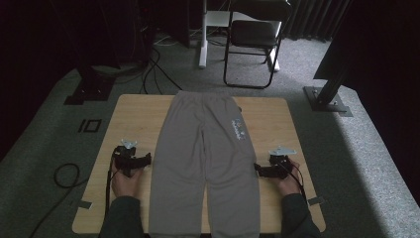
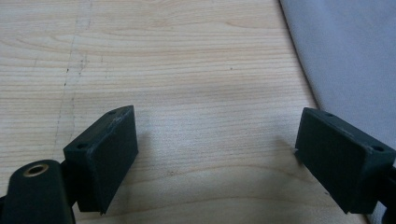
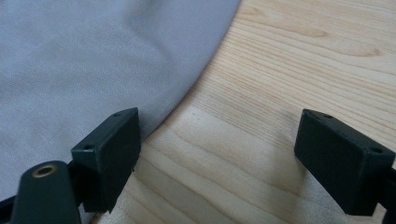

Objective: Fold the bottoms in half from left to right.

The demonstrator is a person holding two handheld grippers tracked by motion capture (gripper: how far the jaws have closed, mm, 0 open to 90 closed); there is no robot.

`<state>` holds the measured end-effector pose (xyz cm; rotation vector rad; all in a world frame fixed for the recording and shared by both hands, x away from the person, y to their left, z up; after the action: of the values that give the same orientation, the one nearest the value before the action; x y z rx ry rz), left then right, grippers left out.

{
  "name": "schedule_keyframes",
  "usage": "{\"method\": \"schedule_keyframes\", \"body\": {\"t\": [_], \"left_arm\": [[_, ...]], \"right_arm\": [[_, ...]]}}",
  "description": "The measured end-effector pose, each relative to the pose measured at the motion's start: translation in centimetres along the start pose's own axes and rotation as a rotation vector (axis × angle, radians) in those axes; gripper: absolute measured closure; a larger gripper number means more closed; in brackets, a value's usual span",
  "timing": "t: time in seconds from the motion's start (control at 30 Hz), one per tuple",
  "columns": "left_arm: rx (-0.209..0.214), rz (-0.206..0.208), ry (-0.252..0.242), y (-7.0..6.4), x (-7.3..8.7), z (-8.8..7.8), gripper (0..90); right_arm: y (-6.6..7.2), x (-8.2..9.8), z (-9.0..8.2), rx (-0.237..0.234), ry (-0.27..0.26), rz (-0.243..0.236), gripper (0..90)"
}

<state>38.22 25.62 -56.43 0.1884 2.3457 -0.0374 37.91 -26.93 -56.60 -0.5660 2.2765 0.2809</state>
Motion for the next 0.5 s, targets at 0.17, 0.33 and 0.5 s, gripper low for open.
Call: {"method": "schedule_keyframes", "body": {"t": [0.17,0.33,0.5], "left_arm": [[-0.004,-0.004,-0.003,-0.04,0.03,-0.06,13.8],[-0.004,-0.004,-0.005,-0.02,0.02,-0.05,15.8],[0.009,0.007,-0.014,0.15,0.10,-0.26,23.4]], "right_arm": [[0.00,-0.01,0.00,0.000,0.000,0.001,14.1],[0.00,-0.02,0.01,0.000,0.000,0.000,14.1],[0.03,0.00,0.00,0.002,0.000,0.003,14.3]]}}
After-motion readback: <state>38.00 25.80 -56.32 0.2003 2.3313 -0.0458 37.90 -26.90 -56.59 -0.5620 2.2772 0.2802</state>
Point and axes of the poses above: each handheld gripper's, and its own axes: z roughly forward along the jaws, x roughly out of its underside, y roughly to its left, the point moved 1 cm from there along z, roughly forward along the jaws, and after that the axes turned 2 degrees about z, right-handed, at the moved point
